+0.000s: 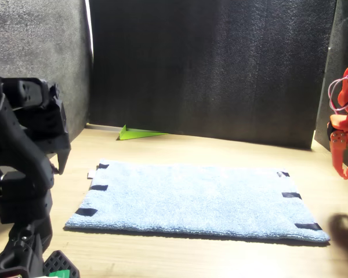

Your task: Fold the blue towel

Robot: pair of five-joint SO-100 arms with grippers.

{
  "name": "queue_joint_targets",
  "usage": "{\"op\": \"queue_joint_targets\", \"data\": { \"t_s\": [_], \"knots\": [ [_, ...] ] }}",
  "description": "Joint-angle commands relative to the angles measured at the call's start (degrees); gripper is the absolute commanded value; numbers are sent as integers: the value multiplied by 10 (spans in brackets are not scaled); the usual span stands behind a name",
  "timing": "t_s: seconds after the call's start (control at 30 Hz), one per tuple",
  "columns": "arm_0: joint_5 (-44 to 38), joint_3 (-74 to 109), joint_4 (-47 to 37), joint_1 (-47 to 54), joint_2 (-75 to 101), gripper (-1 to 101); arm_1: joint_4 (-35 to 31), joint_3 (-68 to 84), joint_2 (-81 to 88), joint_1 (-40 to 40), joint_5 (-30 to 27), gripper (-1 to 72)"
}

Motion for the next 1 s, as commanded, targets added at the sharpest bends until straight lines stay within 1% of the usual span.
{"op": "queue_joint_targets", "data": {
  "t_s": [0.0, 0.07, 0.13, 0.23, 0.33, 0.37, 0.4, 0.57, 0.67, 0.8, 0.9, 0.93, 0.97],
  "knots": [
    [2, -81, 61, -18, -30, -4, 20, -43, 25, 21, 1, 0],
    [11, -87, 72, -34, -6, -4, 29, -55, 48, 35, -4, 48],
    [19, -84, 74, -46, 17, -3, 47, -77, 50, 45, -3, 76],
    [23, -119, 112, -59, 4, 5, 61, -95, 46, 46, -21, 135],
    [16, -163, 160, -69, -23, 67, 73, -107, 33, 39, -34, 162],
    [16, -170, 167, -73, -25, 104, 77, -111, 26, 35, -41, 175],
    [17, -176, 173, -78, -26, 120, 83, -118, 18, 31, -49, 199],
    [9, -170, 169, -84, -23, 64, 100, -158, -8, 18, -54, 193],
    [-2, -154, 154, -76, -22, 59, 107, -171, -2, 29, -51, 190],
    [-13, -152, 145, -53, -11, 50, 120, -173, -6, 59, -25, 183],
    [-21, -150, 143, -40, -4, 50, 111, -165, -11, 81, 2, 177],
    [-24, -146, 142, -40, -8, 42, 105, -161, -16, 88, 11, 174],
    [-26, -136, 135, -40, -11, 14, 98, -155, -19, 95, 19, 172]
  ]
}}
